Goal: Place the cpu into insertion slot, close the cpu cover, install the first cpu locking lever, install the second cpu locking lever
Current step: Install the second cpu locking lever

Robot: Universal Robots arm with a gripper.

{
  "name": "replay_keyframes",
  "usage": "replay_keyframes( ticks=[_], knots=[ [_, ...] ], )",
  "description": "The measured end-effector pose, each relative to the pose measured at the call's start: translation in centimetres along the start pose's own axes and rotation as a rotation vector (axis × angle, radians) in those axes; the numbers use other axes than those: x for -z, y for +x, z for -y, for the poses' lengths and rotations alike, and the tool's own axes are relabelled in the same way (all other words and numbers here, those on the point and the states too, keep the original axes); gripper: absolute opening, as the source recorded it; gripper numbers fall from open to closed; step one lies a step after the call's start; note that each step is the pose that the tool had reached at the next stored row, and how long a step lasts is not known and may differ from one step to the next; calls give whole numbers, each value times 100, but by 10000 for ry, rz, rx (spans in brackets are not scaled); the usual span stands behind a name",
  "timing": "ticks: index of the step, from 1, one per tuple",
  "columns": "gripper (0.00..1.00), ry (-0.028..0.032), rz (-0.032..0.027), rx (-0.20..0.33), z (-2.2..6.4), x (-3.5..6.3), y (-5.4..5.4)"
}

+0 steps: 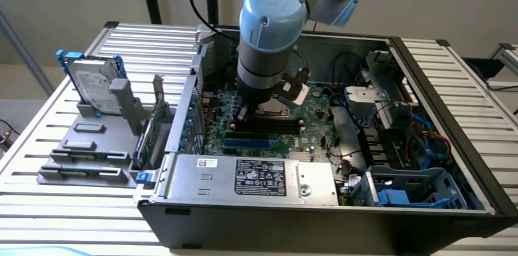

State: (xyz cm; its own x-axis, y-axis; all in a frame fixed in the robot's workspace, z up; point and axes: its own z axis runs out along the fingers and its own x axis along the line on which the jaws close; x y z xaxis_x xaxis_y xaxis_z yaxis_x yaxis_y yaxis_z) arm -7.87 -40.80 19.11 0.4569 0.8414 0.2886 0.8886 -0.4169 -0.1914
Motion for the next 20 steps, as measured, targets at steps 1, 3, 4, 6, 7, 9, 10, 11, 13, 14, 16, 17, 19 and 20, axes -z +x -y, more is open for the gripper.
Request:
replay_keyframes(
  ticks=[1,3,4,6,7,9,10,11,13,14,16,17,19,20],
  knots=[
    [11,-24,36,-1,1,-1,0],
    [11,-60,102,-2,2,-2,1],
    [11,-65,112,-2,2,0,2],
    [11,-70,113,-2,7,18,7],
    [11,-71,110,-2,12,35,13],
    [11,-70,117,-4,25,80,24],
    [11,-70,117,-3,31,101,29],
    [11,-70,118,-4,36,120,34],
    [11,-69,118,-1,41,139,40],
    [11,-69,116,0,41,138,40],
    [11,-66,111,0,41,139,40],
    [11,-66,112,0,41,139,40],
    [11,-66,114,-1,42,140,40],
    [11,-66,113,-1,41,140,40]
  ],
)
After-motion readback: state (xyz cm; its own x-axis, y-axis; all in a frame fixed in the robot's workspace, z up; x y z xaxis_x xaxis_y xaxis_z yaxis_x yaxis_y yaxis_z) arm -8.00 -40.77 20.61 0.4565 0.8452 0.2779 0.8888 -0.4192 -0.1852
